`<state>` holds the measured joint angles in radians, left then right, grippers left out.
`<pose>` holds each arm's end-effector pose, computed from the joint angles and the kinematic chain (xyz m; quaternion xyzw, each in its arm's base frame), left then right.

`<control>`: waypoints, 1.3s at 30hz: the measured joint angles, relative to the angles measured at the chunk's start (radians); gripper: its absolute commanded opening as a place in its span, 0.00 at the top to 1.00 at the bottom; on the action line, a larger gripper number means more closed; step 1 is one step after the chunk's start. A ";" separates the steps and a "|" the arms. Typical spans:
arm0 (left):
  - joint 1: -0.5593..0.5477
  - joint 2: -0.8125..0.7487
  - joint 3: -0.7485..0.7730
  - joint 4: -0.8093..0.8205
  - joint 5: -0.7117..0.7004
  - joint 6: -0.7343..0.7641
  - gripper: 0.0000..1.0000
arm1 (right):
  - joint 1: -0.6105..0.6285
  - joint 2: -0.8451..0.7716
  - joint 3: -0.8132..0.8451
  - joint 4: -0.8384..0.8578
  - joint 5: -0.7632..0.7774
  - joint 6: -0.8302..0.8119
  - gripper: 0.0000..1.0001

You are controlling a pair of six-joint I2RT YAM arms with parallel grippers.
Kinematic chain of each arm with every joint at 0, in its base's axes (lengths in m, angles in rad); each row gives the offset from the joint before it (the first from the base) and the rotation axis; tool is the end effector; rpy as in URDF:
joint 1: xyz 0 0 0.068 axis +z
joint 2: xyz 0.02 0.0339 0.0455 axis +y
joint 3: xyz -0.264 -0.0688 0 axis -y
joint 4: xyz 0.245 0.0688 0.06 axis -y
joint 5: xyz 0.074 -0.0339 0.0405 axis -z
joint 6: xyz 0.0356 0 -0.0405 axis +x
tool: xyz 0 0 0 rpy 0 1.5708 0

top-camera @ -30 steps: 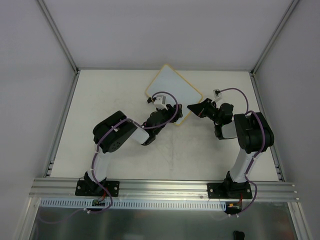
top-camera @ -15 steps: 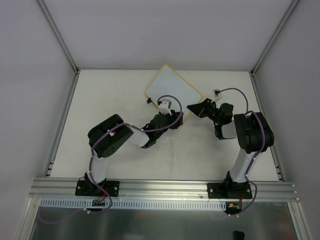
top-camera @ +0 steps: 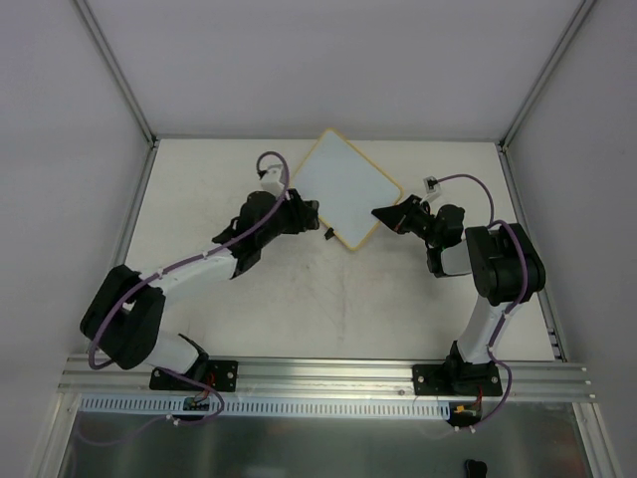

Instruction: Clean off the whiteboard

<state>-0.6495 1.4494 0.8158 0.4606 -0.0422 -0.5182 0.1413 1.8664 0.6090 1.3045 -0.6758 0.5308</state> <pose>0.2629 -0.1977 0.2600 0.0367 0.7646 -0.3411 0.5456 0.3247 0.0687 0.1563 -0.1093 0.6853 0.4411 0.5690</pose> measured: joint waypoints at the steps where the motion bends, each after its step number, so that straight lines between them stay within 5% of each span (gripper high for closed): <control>1: 0.055 -0.027 -0.023 -0.031 0.025 -0.021 1.00 | 0.000 0.002 0.003 0.000 -0.003 0.000 1.00; 5: 0.190 -0.061 -0.081 -0.200 0.046 -0.059 1.00 | 0.000 0.012 0.013 0.000 -0.006 0.001 1.00; 18: 0.293 0.180 -0.004 -0.455 0.209 -0.062 1.00 | 0.000 0.013 0.015 0.000 -0.009 0.002 1.00; 30: 0.297 0.185 -0.001 -0.460 0.222 -0.047 0.67 | 0.000 0.013 0.015 0.000 -0.010 0.002 1.00; 35: 0.297 0.183 -0.001 -0.455 0.237 -0.041 0.39 | 0.000 0.013 0.015 0.000 -0.010 0.002 0.98; 39: 0.297 0.166 -0.003 -0.455 0.243 -0.040 0.36 | 0.000 0.013 0.015 0.000 -0.010 0.002 0.98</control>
<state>-0.3523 1.6150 0.8124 0.0055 0.2005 -0.5583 0.1413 1.8790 0.6239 1.3048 -0.6853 0.5323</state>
